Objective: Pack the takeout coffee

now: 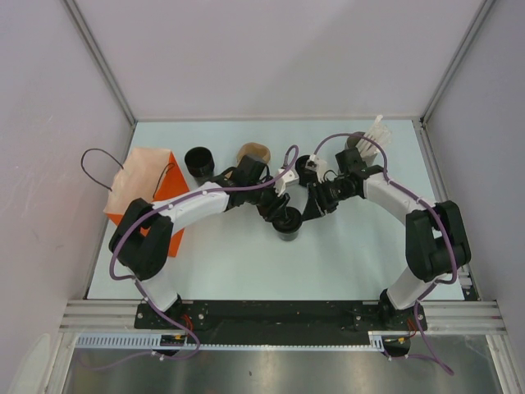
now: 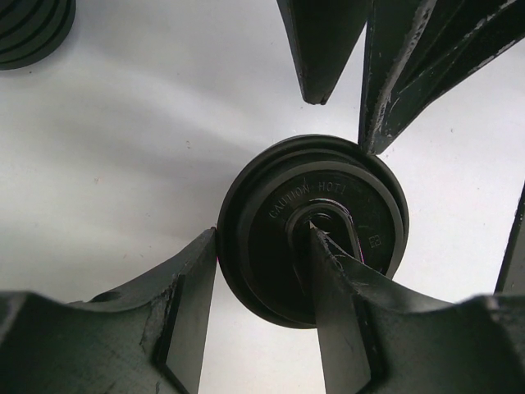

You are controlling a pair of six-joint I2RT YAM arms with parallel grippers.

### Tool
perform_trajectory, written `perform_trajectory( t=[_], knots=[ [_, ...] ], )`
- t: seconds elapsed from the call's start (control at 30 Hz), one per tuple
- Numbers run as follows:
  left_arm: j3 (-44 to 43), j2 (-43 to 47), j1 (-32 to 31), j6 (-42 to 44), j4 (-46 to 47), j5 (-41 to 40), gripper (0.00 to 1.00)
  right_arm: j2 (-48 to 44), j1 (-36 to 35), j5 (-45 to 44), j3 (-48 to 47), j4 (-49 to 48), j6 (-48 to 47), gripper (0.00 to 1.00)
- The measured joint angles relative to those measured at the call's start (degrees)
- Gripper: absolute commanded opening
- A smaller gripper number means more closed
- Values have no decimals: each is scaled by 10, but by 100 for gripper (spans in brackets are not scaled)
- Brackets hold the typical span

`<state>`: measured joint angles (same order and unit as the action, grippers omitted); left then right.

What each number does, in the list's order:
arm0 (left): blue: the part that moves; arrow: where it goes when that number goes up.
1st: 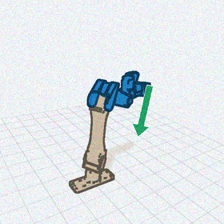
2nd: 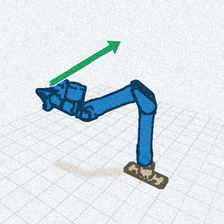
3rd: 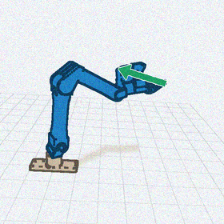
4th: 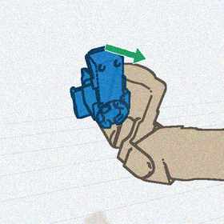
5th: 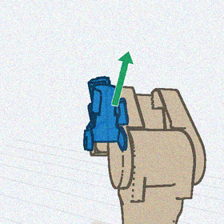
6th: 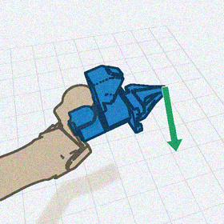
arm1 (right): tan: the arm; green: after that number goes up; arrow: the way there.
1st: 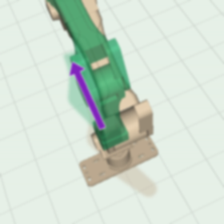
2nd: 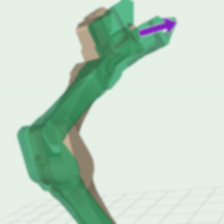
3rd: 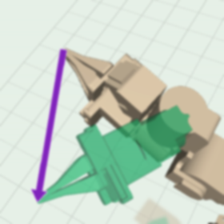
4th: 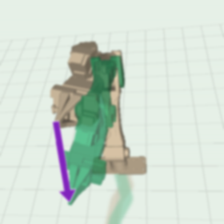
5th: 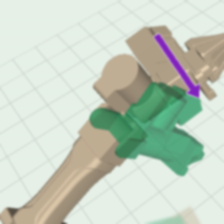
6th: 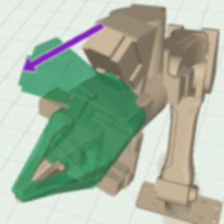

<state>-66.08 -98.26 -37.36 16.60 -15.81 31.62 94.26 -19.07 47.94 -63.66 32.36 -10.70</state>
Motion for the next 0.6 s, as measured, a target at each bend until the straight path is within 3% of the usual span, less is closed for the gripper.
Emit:
perform_trajectory(
  t=[0.6],
  knots=[
    [-4,-4,0,0,-21,-5,52,7,13,42,0,-7,23,47]
  ],
)
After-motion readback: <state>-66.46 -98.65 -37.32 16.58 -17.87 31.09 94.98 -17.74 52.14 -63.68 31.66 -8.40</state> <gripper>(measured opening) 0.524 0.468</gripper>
